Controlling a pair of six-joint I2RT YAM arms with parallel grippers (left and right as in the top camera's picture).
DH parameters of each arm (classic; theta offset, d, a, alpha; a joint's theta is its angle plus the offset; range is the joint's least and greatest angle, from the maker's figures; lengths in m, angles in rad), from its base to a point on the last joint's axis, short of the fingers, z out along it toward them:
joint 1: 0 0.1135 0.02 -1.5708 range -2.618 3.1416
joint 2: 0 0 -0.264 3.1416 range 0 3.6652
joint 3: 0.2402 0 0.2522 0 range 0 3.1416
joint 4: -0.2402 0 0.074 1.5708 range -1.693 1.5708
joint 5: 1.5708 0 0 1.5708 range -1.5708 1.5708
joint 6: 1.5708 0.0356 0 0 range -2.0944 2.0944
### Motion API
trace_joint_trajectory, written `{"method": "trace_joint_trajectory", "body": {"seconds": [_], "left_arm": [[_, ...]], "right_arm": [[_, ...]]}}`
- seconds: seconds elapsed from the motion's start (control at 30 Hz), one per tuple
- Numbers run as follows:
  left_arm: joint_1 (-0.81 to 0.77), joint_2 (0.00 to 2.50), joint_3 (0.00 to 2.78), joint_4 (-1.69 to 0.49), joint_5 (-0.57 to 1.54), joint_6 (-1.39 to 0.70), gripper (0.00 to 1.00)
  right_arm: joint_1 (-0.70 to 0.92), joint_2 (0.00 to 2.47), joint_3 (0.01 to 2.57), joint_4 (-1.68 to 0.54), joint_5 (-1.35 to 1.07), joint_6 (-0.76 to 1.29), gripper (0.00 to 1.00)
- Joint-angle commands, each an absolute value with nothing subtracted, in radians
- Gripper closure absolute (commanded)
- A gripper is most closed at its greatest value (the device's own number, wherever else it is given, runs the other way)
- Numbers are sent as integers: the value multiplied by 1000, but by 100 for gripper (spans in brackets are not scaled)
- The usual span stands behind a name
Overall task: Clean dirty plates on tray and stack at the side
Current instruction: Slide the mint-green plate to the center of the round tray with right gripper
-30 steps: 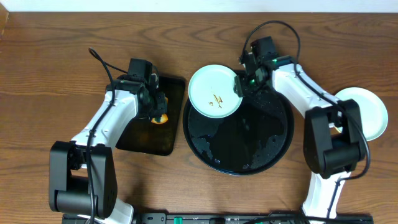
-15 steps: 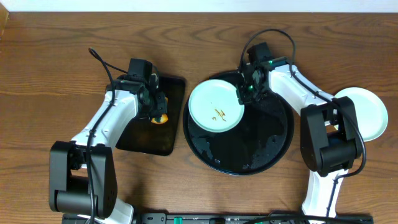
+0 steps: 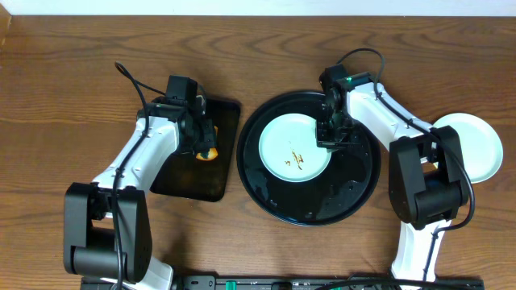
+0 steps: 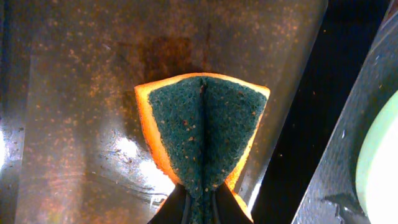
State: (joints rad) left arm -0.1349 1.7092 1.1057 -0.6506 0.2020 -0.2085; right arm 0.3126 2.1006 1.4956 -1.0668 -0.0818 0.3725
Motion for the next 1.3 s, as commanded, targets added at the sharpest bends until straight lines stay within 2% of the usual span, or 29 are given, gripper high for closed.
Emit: {"method": "trace_joint_trajectory", "body": {"seconds": [0.0,0.23,0.27,0.3,0.37,0.5,0.7,0.93,1.03,1.17,1.27], "left_arm": [[-136,1706,1103,-650,189,-199,92],[-136,1721,1103,-643,189,-199,92],[-136,1721,1103,-642,189,-199,91],[-136,1721,1103,-640,189,-199,92],[-136,1721,1103,-640,189,-199,91],[-136,1721,1103,-644,189,-199,92],[-136,1721,1103,-651,189,-199,91],[-136,1721,1103,-649,189,-199,91],[-136,1721,1103,-649,189,-199,92],[-136,1721,1103,-650,189,-199,91],[-136,1721,1103,-650,189,-199,91]], "right_arm": [[311,2106,1482,-1082,65,447,99],[311,2057,1482,-1092,70,448,99],[311,2057,1482,-1091,70,448,94],[311,2057,1481,-1085,70,448,85],[310,2057,1477,-1057,75,435,75],[297,2057,1477,-987,75,421,69],[258,2057,1477,-945,60,399,75],[239,2064,1475,-932,-115,215,73],[239,2064,1474,-951,-117,215,82],[239,2064,1459,-968,-116,208,88],[239,2064,1421,-953,-109,208,98]]}}
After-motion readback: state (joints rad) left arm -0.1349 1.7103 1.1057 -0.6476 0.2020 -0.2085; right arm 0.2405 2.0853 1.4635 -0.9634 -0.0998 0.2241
